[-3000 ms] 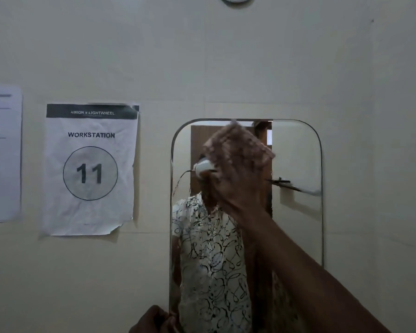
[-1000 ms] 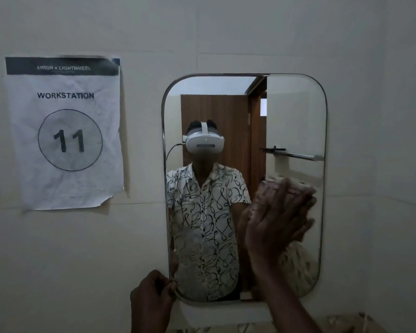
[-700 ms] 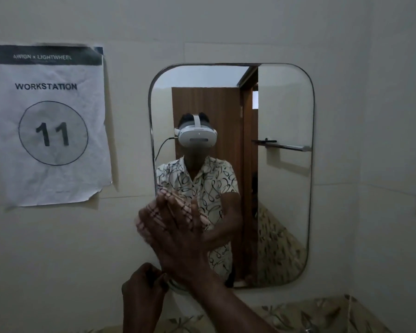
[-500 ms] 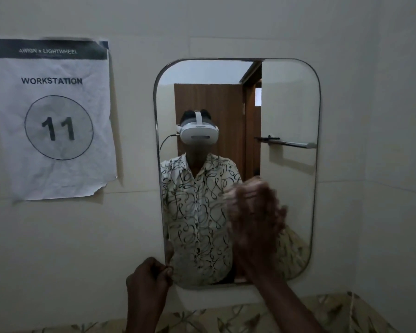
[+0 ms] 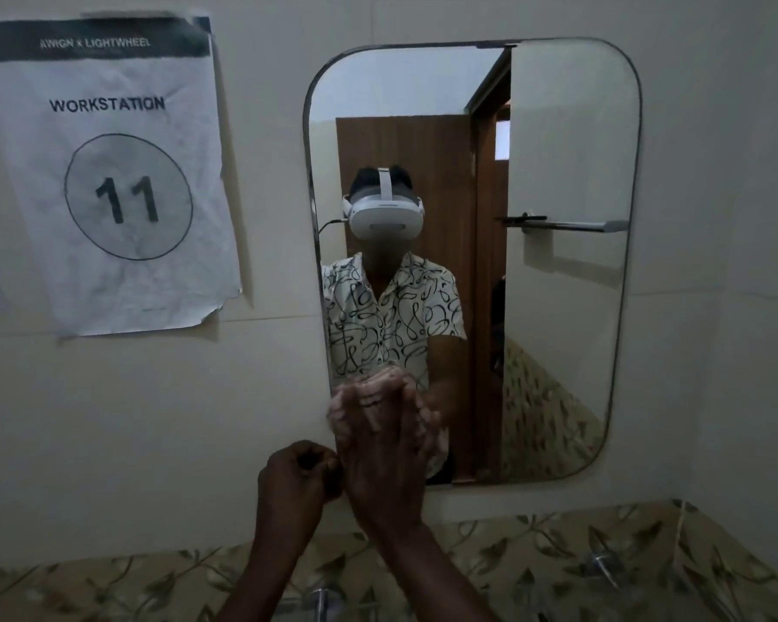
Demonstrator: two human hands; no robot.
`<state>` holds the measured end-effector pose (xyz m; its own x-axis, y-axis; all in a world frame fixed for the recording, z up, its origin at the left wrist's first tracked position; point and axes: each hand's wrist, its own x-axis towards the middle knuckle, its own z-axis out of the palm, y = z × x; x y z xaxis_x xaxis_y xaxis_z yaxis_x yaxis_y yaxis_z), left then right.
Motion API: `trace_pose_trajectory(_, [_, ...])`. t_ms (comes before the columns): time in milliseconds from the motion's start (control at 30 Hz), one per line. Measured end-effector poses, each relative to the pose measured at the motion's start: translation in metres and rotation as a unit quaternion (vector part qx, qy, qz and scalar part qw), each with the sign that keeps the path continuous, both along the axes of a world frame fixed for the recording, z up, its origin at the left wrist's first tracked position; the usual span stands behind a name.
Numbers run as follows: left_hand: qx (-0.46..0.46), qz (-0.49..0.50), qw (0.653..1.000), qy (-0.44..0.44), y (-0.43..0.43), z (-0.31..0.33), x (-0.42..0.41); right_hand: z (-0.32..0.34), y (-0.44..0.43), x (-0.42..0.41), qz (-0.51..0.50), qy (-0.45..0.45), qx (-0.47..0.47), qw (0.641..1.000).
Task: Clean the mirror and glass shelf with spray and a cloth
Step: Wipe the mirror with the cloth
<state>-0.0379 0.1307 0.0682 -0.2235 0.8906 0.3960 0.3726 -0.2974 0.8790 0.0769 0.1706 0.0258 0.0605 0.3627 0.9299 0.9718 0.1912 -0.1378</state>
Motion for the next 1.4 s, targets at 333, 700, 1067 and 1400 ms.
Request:
trace_pose_trajectory(333, [0.130,0.119,0.982,0.062,-0.010,0.023,-0.012,-0.031,0.001,0.034,0.039,-0.169,0.025,0.985])
trace_pose_trajectory(700, [0.153,0.131,0.971,0.132,-0.003,0.042,0.013,-0.047,-0.009,0.088,-0.024,-0.026,0.014,0.999])
trace_pose_trajectory(1067, [0.072,0.115,0.972,0.193,0.003,0.061,0.016,0.001,-0.015,0.187,-0.096,0.388,0.059,0.915])
trace_pose_trajectory(1400, [0.059,0.112,0.974,0.188,0.001,0.064,0.017,-0.052,-0.008,0.083,-0.011,-0.134,0.010,0.991])
